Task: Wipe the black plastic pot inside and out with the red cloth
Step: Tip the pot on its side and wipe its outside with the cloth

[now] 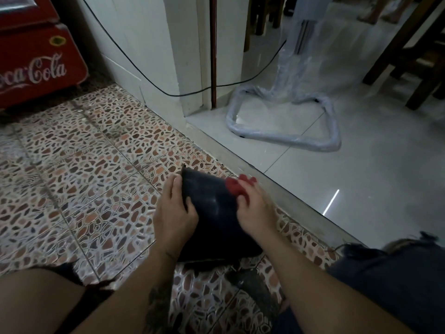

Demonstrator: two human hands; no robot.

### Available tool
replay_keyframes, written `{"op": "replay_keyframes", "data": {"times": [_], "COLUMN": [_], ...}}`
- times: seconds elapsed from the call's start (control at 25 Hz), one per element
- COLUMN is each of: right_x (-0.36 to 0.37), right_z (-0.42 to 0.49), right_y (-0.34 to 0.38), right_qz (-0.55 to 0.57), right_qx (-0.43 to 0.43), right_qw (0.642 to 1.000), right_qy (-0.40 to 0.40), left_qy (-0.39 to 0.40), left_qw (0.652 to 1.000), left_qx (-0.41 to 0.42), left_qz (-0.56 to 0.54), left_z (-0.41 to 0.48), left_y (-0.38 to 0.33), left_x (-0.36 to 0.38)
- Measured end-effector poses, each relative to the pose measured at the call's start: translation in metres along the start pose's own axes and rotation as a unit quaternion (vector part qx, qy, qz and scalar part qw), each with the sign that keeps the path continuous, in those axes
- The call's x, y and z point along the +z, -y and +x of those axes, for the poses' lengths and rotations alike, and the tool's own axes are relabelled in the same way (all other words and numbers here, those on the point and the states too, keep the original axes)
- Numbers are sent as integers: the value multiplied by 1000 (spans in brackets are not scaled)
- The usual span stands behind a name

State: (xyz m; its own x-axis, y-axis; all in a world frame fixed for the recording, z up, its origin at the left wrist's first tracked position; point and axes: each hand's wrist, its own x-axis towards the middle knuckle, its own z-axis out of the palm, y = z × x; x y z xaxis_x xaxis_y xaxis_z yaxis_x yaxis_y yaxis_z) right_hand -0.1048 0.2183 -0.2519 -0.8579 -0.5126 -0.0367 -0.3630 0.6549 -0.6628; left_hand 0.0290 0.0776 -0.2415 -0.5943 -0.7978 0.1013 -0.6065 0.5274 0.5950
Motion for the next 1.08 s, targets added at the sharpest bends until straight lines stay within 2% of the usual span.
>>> {"op": "replay_keyframes", "data": {"times": [0.08,0.12,0.28,0.36,0.44,0.52,0.6,0.68,0.8,0.92,1.0,1.08], "right_x": [22,30,9,-4,7,31,44,38,16,6,16,35], "right_z": [-20,-23,2,13,6,-16,-32,-25,5,30,28,15], "right_y": [6,1,-30,-31,-8,20,26,8,-18,-20,-3,21], "right_qz": [-85,-122,-147,-163,-151,-101,-96,-134,-157,-146,-140,-102], "right_qx": [-96,-100,61,82,-17,-122,-142,-104,15,101,47,-85], "right_qw": [987,981,982,981,988,985,979,978,977,971,979,983], "right_qy": [95,115,98,63,34,68,111,118,140,157,142,125], "left_qy": [-3,-1,36,45,47,46,18,-15,7,-2,-17,-17], "left_qw": [1000,1000,998,998,997,997,996,996,997,996,995,992], "left_qx": [-12,-14,-20,-39,-53,-64,-72,-40,60,74,57,24], "left_qz": [-3,-14,-37,-26,-18,-23,-46,-75,-48,-39,-77,-119], "left_z": [-28,-29,9,22,29,35,39,33,4,-10,-6,5], "left_y": [1,1,-7,-14,-16,-15,-9,-3,8,19,16,11], "left_x": [4,2,-14,-15,-13,-12,-16,-19,-17,-6,1,3]}}
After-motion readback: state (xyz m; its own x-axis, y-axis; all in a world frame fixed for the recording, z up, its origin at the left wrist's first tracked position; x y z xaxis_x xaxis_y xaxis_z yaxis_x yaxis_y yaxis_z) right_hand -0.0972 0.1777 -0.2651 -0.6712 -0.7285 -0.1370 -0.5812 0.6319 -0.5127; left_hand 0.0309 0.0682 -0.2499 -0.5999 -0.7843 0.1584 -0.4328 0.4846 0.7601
